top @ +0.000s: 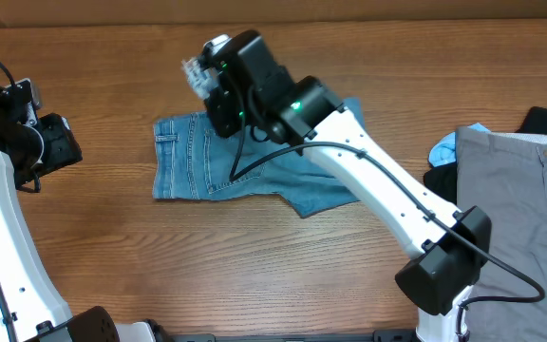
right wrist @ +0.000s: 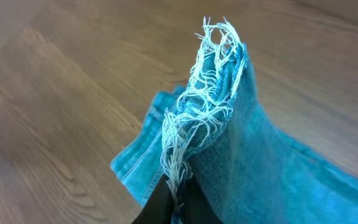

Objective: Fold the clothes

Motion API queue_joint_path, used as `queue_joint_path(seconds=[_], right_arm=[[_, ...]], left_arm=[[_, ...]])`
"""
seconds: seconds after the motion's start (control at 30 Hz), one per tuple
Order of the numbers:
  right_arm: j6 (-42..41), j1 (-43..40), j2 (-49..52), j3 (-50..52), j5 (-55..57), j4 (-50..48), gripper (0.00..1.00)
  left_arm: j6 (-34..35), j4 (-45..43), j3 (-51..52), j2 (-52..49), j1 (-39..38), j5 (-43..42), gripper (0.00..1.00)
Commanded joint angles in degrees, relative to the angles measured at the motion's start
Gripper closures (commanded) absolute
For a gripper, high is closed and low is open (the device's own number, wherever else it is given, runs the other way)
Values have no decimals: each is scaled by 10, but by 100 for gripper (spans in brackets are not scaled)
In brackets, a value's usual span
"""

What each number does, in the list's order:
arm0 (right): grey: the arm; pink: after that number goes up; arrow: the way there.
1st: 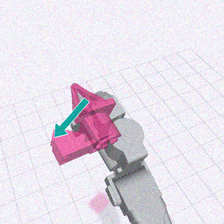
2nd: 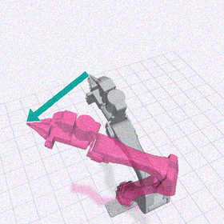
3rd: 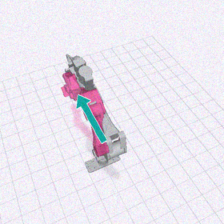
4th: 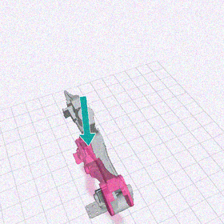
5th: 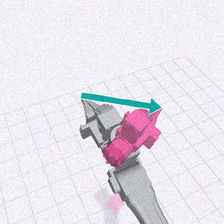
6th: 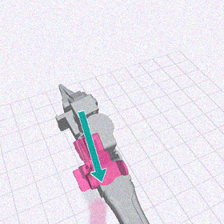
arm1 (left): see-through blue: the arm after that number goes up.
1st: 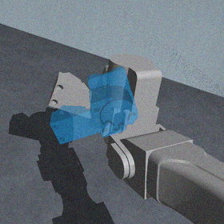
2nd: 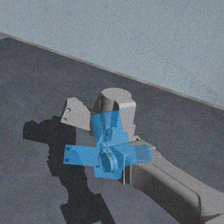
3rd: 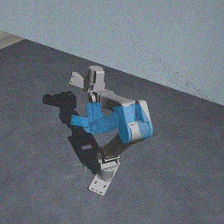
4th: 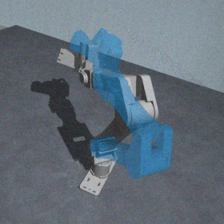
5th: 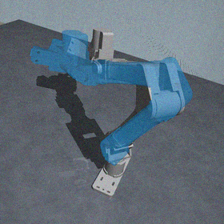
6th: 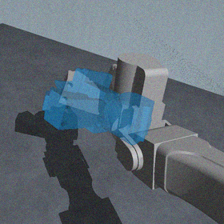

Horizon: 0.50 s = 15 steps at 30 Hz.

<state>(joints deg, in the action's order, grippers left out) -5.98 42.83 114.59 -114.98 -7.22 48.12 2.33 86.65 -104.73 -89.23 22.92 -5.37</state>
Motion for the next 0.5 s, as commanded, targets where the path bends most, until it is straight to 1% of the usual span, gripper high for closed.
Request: queue_joint_path(seconds=[0.0, 0.2, 0.47], right_arm=[[-2, 23, 27, -5, -4, -10, 96], [-2, 38, 81, -5, -3, -52, 96], [-2, 43, 97, -5, -4, -65, 95]], left_arm=[[-15, -1, -12, 12, 1, -6, 44], [-15, 2, -12, 12, 0, -7, 44], [-15, -1, -12, 12, 0, -6, 43]])
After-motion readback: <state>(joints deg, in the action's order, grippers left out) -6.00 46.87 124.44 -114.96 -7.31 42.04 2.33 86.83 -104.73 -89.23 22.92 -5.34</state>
